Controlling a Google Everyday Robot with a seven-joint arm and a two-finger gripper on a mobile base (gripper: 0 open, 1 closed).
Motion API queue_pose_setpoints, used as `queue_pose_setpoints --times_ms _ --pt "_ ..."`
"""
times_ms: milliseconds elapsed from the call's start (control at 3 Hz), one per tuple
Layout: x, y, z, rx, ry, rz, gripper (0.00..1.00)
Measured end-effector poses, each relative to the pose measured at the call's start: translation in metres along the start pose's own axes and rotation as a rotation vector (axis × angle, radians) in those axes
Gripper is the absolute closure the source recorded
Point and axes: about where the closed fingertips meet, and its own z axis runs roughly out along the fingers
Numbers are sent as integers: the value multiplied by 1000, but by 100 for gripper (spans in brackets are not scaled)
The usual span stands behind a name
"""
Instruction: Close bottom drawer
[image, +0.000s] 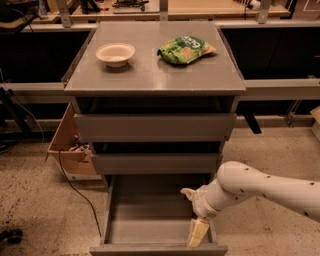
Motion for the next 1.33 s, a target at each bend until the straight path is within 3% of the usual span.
queue_pose_setpoints --times_ms 667,1333 --pt "6 -24 77 -9 -78 -66 0" --pt "27 -41 145 -38 -112 -74 0"
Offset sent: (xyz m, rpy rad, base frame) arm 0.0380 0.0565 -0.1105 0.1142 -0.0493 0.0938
